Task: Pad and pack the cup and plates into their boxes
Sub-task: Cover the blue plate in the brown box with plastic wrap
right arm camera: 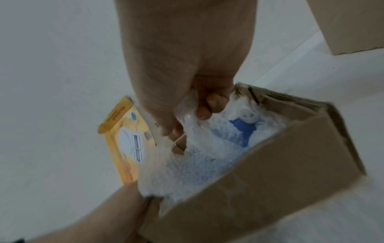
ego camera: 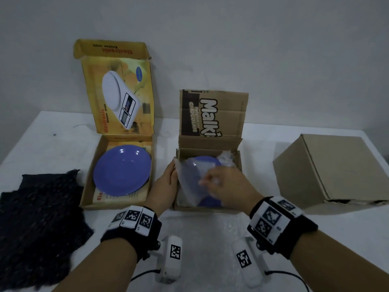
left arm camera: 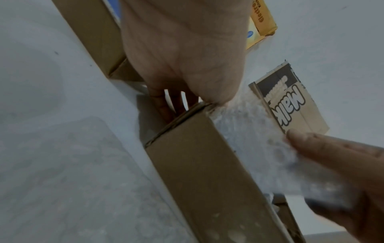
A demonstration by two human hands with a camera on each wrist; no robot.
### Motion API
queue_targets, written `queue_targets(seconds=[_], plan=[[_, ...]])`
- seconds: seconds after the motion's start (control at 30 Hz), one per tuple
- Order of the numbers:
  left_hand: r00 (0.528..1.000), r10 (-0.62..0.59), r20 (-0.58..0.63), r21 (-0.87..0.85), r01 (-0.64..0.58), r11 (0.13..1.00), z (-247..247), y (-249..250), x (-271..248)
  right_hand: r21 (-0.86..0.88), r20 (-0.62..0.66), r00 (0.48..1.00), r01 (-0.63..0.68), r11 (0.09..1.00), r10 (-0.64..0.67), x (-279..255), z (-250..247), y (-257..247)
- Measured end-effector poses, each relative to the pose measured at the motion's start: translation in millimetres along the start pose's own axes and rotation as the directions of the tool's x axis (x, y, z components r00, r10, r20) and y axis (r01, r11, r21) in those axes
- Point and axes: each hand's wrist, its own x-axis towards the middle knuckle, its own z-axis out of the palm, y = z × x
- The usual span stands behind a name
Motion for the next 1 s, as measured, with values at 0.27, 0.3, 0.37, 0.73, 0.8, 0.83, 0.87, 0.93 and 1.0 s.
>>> queue_targets(seconds=[0.27,0.3,0.37,0.73,0.8,0.83,0.87,0.93,1.0], plan=[[0.986,-0.117,-0.122,-0.176,0.095,0.98,11,2,19,0.304,-0.126,0.984,-0.083,0.949,0.126,27,1,-12],[0.981,-0.113,-0.155,-0.153,0.089,0.984,14,-1,19,0.153,-0.172,0.98,-0.071,0.986,0.098,32,6,-13],[0.977,-0.063,-0.203,-0.096,0.044,0.994,16,0,16,-0.194,-0.277,0.961,-0.025,0.981,-0.03,43,15,-12],[0.976,0.068,-0.206,-0.032,-0.076,0.997,18,-5,15,-0.228,0.096,0.992,0.107,0.968,-0.087,90,39,-3],[0.976,0.084,-0.201,-0.02,-0.09,0.996,17,-4,15,-0.239,0.137,0.986,0.13,0.962,-0.099,89,38,-2],[0.976,0.09,-0.199,-0.015,-0.095,0.995,16,-3,15,-0.283,0.157,0.982,0.144,0.948,-0.103,89,38,-3],[0.976,0.092,-0.198,-0.009,-0.096,0.995,16,-3,15,-0.357,0.162,0.981,0.159,0.92,-0.107,87,37,-6],[0.977,0.088,-0.192,0.003,-0.089,0.996,16,-3,16,-0.483,0.133,0.984,0.165,0.86,-0.115,87,38,-13],[0.98,0.068,-0.189,0.015,-0.066,0.998,17,-5,18,-0.506,0.1,0.986,0.165,0.846,-0.133,88,36,-18]])
